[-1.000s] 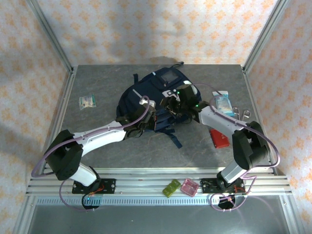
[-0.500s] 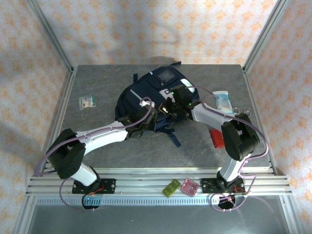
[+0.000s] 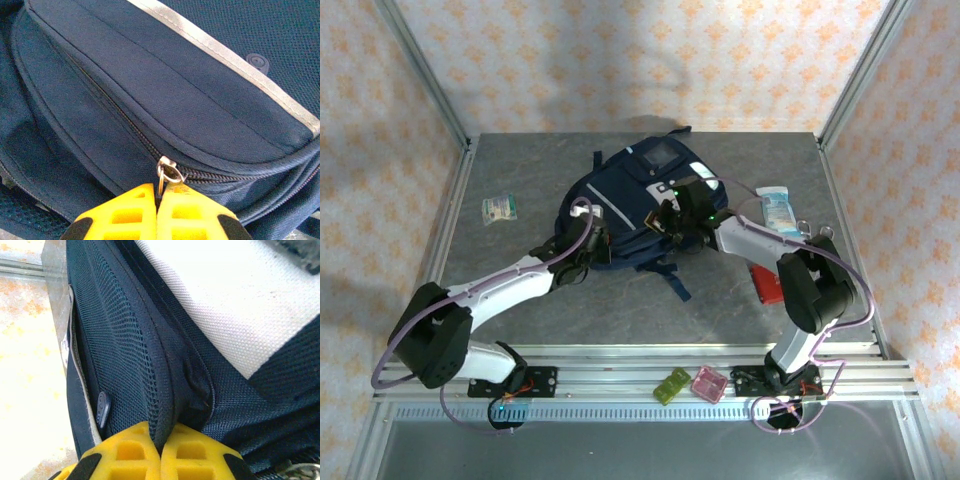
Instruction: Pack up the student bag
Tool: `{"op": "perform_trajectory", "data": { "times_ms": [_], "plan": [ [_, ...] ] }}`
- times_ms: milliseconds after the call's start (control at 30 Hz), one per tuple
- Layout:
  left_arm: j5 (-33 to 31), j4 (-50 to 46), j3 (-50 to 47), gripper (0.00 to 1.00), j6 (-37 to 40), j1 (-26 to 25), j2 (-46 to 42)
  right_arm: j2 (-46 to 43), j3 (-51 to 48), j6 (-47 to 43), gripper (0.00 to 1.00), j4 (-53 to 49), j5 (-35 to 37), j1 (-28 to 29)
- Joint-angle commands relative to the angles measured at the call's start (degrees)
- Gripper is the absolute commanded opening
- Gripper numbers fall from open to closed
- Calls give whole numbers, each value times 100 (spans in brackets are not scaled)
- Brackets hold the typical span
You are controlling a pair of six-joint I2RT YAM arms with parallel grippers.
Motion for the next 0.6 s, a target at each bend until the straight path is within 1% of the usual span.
{"op": "perform_trajectory", "data": {
  "times_ms": [0,67,133,233,300,367,467,500,533,567],
  "plan": [
    [-366,-487,-96,0,-21,219,-55,-122,90,-275,0,231,540,-259],
    [-239,-507,-69,0,-35,128,-45,-2,315,-405,0,126,598,-305],
    [-136,-502,-35,0,-58,-77,-73,154,602,-559,0,-15,661,-416],
    [12,-396,89,0,-162,-574,-8,431,1149,-813,0,-308,805,-634],
    [-3,-311,321,0,-251,-955,210,619,1513,-926,0,-442,798,-761],
    [-57,-207,577,0,-280,-1204,486,760,1803,-1017,0,-549,852,-819],
    [-151,-86,1018,0,-260,-1357,949,866,2053,-1036,0,-703,855,-865],
    [-173,-114,1171,0,-271,-1372,1087,845,2036,-1004,3,-734,798,-861],
    [-203,-141,1281,0,-260,-1365,1177,808,1978,-964,11,-718,694,-861],
    [-212,-140,1368,0,-223,-1363,1260,730,1862,-902,22,-715,573,-853]
  ]
}}
